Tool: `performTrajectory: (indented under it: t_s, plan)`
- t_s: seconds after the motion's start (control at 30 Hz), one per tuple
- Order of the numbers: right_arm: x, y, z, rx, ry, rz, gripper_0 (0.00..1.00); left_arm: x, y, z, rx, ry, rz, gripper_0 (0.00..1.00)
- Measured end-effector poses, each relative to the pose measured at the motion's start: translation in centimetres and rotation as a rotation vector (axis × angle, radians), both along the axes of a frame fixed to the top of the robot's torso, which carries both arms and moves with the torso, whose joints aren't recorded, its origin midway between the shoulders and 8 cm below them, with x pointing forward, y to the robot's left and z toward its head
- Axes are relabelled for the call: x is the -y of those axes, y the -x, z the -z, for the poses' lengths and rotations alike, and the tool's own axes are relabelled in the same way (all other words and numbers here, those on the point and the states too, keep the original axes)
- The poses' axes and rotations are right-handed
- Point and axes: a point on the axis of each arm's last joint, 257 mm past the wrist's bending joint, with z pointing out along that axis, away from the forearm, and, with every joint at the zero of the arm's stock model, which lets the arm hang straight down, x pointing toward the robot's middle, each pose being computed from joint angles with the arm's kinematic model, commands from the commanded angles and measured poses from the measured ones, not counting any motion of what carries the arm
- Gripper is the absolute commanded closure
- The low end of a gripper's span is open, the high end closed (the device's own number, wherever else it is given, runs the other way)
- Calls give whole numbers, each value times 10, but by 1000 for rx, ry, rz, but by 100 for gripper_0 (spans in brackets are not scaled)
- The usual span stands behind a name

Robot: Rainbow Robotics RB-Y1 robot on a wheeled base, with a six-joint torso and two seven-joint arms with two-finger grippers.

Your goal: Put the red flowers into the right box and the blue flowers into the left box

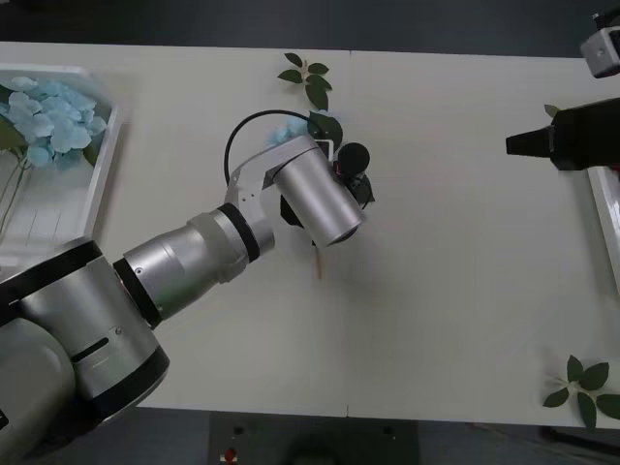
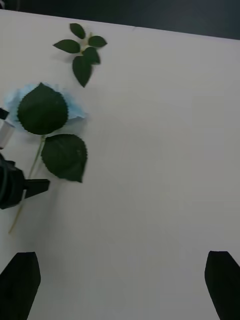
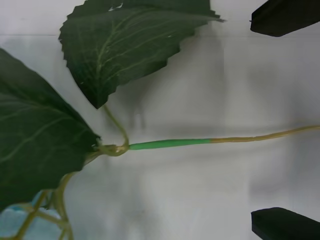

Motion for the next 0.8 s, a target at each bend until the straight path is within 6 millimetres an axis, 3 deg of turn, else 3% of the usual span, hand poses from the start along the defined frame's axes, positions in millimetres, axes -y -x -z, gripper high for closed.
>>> performTrajectory:
  t_s: [0.2,0.3,0.47,0.6,0.63,0.67,0.7,0.73,0.8]
  plan:
    - [-57,22,24,3,-110,-97,4,-13,-16,2,38,-19,-12,0]
    - [-74,31,29,16,-123,-136,4,-22,-26,6,63,-23,-14,0]
    - [-78,39,36,75,0,-247,4,-27,-39,6,99,-19,-7,0]
    - [-63,61,56,11,198,-390,4,-25,-42,3,119,-35,16,2]
    - [-57,71,61,-34,242,-440,4,-24,-43,3,122,-42,21,33]
    - [-54,78,59,-55,268,-497,4,-24,-42,3,123,-46,24,51]
    - [-53,80,53,-43,280,-554,4,-24,-42,3,123,-48,26,80]
    - [-54,77,43,-3,290,-610,4,-23,-42,3,123,-47,27,100]
    - [-47,67,28,87,328,-714,4,-23,-42,3,123,-47,27,100]
